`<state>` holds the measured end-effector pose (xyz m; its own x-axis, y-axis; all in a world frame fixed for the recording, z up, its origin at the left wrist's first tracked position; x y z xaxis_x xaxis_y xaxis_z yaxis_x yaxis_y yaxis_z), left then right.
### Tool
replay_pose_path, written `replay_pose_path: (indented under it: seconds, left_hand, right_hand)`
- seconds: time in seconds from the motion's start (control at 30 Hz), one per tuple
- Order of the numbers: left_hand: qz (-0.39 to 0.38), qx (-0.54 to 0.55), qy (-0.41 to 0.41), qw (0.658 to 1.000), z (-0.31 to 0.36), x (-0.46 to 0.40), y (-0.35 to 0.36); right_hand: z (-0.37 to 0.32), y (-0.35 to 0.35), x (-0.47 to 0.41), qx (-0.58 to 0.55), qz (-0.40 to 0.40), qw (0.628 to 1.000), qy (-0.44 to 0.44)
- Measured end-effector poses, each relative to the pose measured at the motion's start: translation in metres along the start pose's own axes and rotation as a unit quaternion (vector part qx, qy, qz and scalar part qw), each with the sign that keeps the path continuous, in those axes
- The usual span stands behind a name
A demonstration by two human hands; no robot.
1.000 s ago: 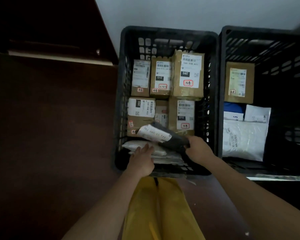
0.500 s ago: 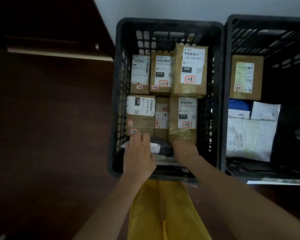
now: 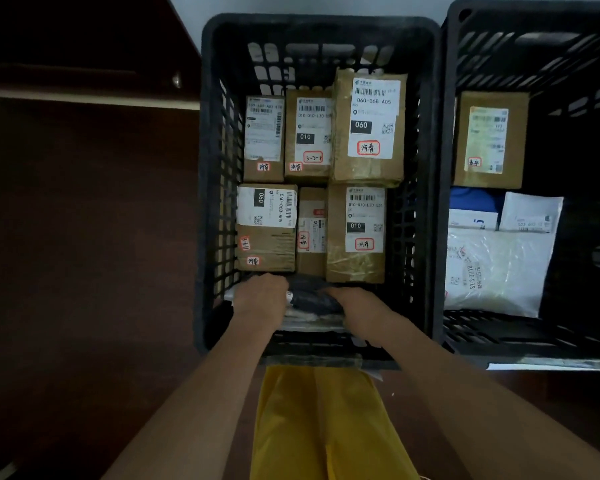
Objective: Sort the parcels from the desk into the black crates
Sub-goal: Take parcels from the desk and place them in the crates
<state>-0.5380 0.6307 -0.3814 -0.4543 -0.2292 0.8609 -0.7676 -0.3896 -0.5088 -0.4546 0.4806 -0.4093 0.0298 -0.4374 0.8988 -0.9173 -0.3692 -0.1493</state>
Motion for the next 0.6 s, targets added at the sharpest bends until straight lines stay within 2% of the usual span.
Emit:
replay_pose_path:
  seconds: [0.17, 0.4, 0.5, 0.6]
  left_hand:
    - [-0.009, 0.003, -0.031, 0.999, -0.005, -0.005, 0.018]
    - [-0.070, -0.012, 0.000, 0.997, -0.003, -0.010, -0.015]
    - [-0.130, 0.022, 0.036, 0.991, -0.004, 0.000, -0.008]
    - [-0.209, 0.103, 0.027, 0.972, -0.006, 0.003, 0.004]
  right_hand:
    - [-0.006, 0.006, -0.017, 0.054, -0.021, 0.998, -0.012]
    - [-0.004, -0.018, -0.018, -0.016, -0.056, 0.998, -0.016]
    - [-0.008, -0.005, -0.017, -0.034, -0.073, 0.997, -0.008]
    - [-0.008, 0.006, -0.024, -0.050, -0.081, 0.995, 0.004]
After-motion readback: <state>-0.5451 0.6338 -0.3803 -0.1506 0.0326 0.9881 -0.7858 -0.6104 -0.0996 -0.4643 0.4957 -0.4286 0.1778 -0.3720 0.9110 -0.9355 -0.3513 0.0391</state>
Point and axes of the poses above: each hand's wrist, its own x-axis away from the middle knuckle, its own y-axis out of the palm, z = x × y, the point moved 2 cm from there along -x, towards the middle knuckle, and after that the axes turned 5 degrees about -z, right-handed, at the moved point
